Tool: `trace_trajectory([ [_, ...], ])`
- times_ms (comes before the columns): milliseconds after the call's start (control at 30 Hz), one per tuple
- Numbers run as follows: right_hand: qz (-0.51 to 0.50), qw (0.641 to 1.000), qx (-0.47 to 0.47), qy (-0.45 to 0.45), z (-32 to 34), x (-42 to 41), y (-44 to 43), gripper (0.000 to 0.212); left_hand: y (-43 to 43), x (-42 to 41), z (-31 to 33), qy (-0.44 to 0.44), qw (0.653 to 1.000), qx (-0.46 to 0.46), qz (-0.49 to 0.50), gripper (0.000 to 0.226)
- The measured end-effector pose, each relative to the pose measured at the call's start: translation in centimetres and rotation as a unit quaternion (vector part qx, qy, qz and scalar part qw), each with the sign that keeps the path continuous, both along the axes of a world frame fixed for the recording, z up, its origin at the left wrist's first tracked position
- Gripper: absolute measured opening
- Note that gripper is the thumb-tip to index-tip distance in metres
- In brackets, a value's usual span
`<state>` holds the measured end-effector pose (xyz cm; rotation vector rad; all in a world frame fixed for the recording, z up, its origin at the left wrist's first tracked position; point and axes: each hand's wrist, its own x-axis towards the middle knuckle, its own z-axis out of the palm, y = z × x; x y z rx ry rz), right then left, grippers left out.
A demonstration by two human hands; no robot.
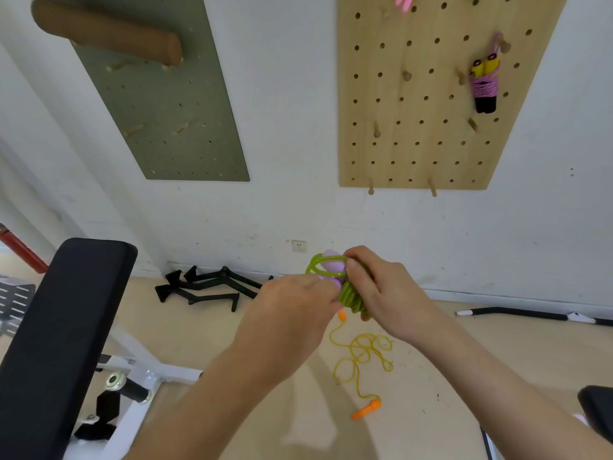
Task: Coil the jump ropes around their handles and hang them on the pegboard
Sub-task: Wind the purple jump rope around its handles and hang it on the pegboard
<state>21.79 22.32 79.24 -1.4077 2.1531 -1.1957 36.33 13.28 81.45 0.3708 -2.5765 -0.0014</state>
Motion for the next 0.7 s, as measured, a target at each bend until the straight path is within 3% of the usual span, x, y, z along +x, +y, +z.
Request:
trace_trajectory([
  [33,0.009,0.999,0.022,0.048,0.0,0.1,0.1,0.022,0.3,-0.5,0.2,-0.004,0.995,0.099,0.032,0.015],
  [100,0.019,0.992,0.061,0.113,0.2,0.4,0.5,0.024,0.1,-1.2,0.1,0.030,0.951,0.297,0.076,0.006],
  [167,0.027,0.987,0.087,0.136,0.5,0.5,1.0,0.036,-0.5,-1.5,-0.2,0.045,0.908,0.407,0.089,0.011],
  [233,0.024,0.983,0.095,0.155,0.5,0.6,1.3,0.051,-0.9,-1.8,-0.3,0.039,0.882,0.460,0.089,0.012],
  [367,-0.015,0.969,0.112,0.219,-0.3,0.5,0.8,0.059,-0.2,-2.3,-0.4,-0.007,0.906,0.415,0.086,0.008],
  [467,-0.019,0.957,0.119,0.263,-1.1,0.3,0.7,0.053,0.2,-2.0,-0.1,-0.038,0.912,0.405,0.053,0.007],
  [633,0.006,0.977,0.070,0.200,-1.4,-0.4,1.0,0.049,-0.7,-0.8,-0.2,-0.127,0.916,0.374,-0.067,0.028],
  [700,0.024,0.983,0.054,0.172,-1.1,-0.8,1.1,0.046,-1.0,-0.2,-0.9,-0.154,0.936,0.302,-0.097,0.043],
])
